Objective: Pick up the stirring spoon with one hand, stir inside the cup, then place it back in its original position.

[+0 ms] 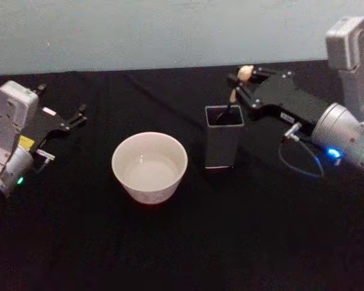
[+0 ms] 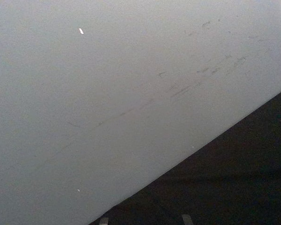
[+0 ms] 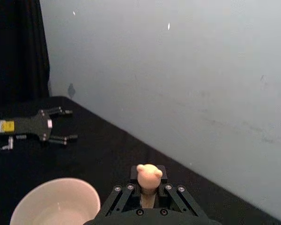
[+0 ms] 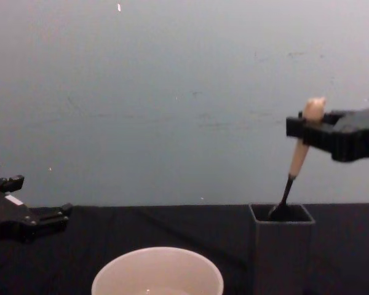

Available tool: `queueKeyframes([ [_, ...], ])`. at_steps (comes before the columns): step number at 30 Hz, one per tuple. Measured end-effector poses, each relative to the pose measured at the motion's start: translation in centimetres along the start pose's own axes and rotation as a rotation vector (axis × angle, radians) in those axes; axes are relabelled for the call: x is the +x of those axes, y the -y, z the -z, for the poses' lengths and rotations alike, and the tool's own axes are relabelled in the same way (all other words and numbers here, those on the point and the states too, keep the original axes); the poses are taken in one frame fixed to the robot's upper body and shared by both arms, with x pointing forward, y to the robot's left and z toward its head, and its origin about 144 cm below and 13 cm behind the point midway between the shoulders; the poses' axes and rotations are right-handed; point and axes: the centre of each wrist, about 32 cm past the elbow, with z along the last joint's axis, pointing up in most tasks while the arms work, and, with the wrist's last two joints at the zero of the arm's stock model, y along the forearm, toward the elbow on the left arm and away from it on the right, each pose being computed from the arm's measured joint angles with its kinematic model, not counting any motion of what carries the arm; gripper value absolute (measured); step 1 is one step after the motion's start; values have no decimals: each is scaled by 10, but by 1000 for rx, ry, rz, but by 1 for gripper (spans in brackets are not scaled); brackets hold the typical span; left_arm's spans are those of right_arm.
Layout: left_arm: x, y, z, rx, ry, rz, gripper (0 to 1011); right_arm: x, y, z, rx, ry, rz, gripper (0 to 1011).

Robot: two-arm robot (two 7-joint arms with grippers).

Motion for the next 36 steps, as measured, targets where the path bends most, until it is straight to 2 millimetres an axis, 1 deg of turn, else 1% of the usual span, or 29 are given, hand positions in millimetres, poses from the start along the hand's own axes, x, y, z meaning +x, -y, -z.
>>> queueKeyframes([
  [8, 0, 0, 0, 0, 0, 0, 1001, -2, -8, 15, -71, -24, -5, 198],
  [19, 0, 0, 0, 0, 0, 0, 1001, -4, -19, 30, -136, -50, 0, 199],
  [30, 0, 0, 0, 0, 0, 0, 1001, -6, -24, 36, -168, -47, 10, 199],
  [36, 0, 0, 0, 0, 0, 0, 1001, -6, -24, 36, -167, -48, 10, 198],
])
